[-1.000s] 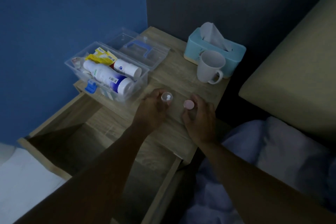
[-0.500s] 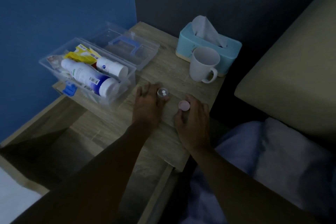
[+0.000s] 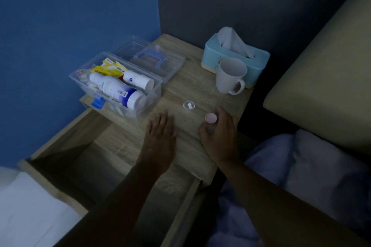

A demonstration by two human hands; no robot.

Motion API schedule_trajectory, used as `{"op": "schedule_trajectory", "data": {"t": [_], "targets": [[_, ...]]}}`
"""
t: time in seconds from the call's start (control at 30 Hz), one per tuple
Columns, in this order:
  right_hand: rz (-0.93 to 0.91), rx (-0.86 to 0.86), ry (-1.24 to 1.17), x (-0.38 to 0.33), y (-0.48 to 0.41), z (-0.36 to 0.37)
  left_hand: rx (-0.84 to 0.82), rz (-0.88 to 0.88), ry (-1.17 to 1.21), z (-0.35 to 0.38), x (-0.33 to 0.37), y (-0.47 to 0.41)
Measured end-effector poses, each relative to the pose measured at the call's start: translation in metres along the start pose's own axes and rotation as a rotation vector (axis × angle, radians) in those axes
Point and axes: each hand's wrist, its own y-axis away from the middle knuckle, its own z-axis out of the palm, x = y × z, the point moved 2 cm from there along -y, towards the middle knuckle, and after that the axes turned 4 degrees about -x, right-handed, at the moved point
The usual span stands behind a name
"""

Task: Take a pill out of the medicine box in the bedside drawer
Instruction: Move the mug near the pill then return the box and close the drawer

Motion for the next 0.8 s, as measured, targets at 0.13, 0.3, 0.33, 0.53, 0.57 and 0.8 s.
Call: {"op": "schedule_trajectory", "data": {"t": [0.13,0.3,0.33,0.53,0.57,0.8], "targets": [[-0.042,0.041,0.012,-0.002,0.000,0.000,-0.029,-0.057,-0.097,0.003,0.001,0.021],[-0.069,0.089,-0.009,0.000,0.002,-0.001,-0.079,-0.053,-0.145,-0.004,0.003,0.025],[-0.069,0.090,-0.020,0.000,0.002,-0.002,-0.094,-0.061,-0.153,-0.005,0.004,0.024],[-0.159,0.202,-0.055,-0.009,-0.021,-0.025,-0.178,-0.100,-0.202,-0.006,0.006,0.018],[-0.199,0.226,-0.050,-0.014,-0.032,-0.031,-0.184,-0.102,-0.203,-0.006,0.006,0.017],[-0.002,0.020,0.216,-0.037,-0.120,-0.056,-0.181,-0.096,-0.187,-0.002,0.003,0.015]]}}
